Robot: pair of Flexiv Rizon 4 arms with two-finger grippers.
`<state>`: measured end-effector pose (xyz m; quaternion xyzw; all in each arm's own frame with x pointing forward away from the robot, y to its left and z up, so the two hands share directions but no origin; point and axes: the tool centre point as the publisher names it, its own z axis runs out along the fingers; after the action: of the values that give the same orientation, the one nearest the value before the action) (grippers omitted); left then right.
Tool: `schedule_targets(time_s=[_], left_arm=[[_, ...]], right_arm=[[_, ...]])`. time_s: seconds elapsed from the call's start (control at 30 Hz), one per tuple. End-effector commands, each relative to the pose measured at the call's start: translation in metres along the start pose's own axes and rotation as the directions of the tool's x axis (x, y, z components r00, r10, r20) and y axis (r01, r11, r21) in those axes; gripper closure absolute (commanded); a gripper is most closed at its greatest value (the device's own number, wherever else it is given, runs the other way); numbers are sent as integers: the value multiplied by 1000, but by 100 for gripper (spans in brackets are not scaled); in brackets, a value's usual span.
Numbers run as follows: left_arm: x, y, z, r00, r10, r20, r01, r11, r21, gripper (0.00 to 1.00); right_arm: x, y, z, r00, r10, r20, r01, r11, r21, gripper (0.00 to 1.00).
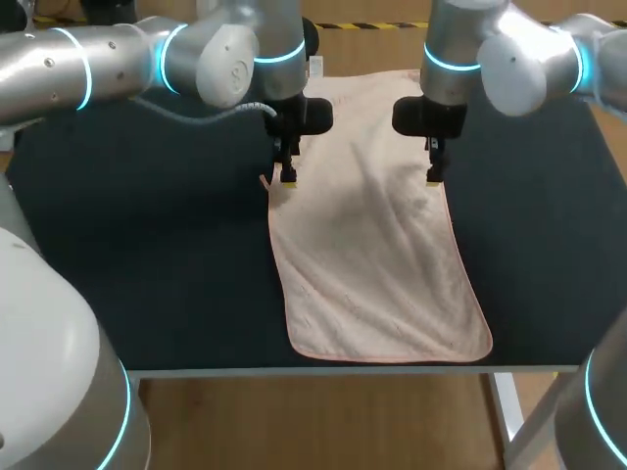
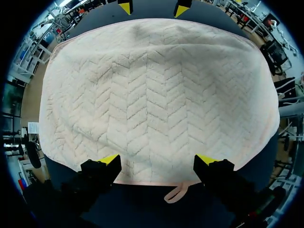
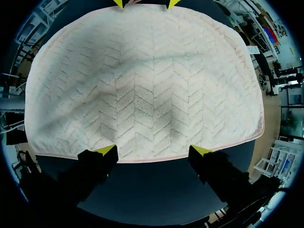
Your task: Fold the towel
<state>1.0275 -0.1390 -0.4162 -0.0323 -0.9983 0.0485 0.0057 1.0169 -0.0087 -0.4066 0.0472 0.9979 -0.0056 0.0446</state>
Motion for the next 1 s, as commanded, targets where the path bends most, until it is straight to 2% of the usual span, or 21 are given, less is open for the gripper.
schedule_targets(time_s=[0.03,0.43,0.8,0.83,0.87,0.9,0.93,0.97,1.0], left_arm=[[-6,-1,11,1000,-2,-11,2,1000,-18,0],[-5,-2,18,1000,-8,-12,7,998,-67,0],[-1,0,23,1000,-13,-6,13,997,-74,0],[-1,0,24,1000,-13,-7,13,997,-73,0],[-1,1,25,1000,-13,-8,13,997,-73,2],[-1,1,25,1000,-14,-9,13,997,-73,18],[-1,1,26,1000,-15,-10,14,997,-72,22],[0,2,26,1000,-15,-9,14,997,-71,48],[0,2,27,1000,-15,-10,14,997,-71,62]], right_arm=[[-8,1,12,1000,-6,-3,6,1000,1,0],[-10,2,28,1000,-21,-18,21,1000,5,0],[-8,2,39,999,-26,-38,27,1000,11,0],[-7,2,40,999,-27,-40,27,1000,12,14],[-7,2,40,999,-28,-43,28,1000,13,43],[-7,2,41,999,-28,-45,29,999,15,58],[-7,1,41,999,-28,-46,29,999,15,70],[-6,1,42,998,-28,-48,28,999,17,84],[-6,1,42,998,-27,-49,28,999,18,100]])
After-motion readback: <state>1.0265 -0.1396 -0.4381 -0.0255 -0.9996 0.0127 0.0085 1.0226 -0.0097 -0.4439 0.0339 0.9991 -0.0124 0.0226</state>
